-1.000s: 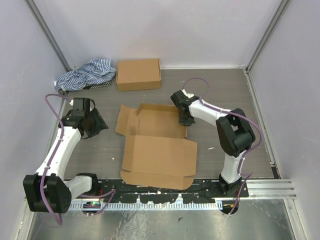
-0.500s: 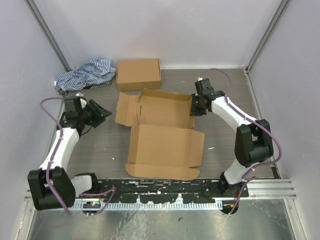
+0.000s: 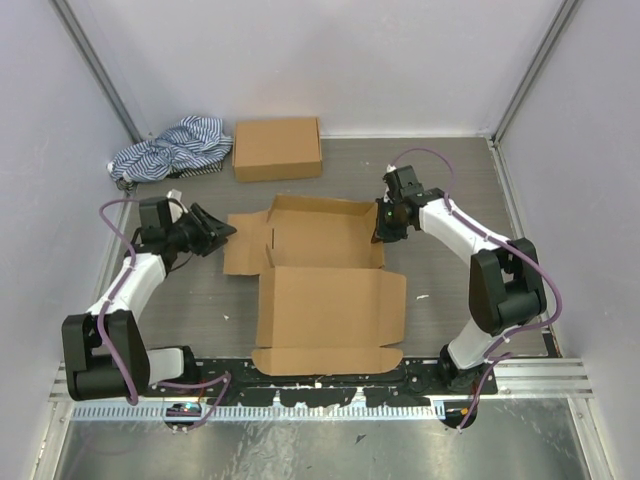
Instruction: Fold the paper box
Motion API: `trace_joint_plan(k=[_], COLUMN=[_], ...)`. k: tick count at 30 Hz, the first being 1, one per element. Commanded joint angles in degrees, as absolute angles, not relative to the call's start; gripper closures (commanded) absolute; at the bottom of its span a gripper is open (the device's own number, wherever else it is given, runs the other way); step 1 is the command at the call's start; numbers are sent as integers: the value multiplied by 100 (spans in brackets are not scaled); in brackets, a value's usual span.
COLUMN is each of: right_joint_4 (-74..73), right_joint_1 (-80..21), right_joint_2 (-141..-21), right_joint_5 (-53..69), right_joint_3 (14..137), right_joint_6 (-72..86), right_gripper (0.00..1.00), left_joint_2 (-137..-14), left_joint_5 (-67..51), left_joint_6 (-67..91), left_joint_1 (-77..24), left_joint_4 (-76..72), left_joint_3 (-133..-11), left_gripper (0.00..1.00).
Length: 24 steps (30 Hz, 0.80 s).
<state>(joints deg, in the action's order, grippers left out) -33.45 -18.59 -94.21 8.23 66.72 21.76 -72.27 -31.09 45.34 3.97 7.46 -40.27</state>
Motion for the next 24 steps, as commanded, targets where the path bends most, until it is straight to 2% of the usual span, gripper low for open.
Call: trace_joint_plan(k=[1,8,24], right_joint_4=[-3202,-3371,-3410], right_joint_1=[-1867,-1867,-1880], right_joint_2=[-9062,-9146,-8886], right_joint_5=[991,682,1053], right_joint_3=[6792,6785,6820], right_joint_6=[2181,2142,2085], right_gripper=[99,99,99], left_joint_2=[-7073,-6594,-6932], left_joint_5=[-2847,-2476,-2820], left_joint_6=[4153,3819,3872], left_joint_1=[369,371,250], left_joint_4=[1155,1717,1378], left_joint_3=[-4112,-4361,-4263], left_gripper=[48,47,48])
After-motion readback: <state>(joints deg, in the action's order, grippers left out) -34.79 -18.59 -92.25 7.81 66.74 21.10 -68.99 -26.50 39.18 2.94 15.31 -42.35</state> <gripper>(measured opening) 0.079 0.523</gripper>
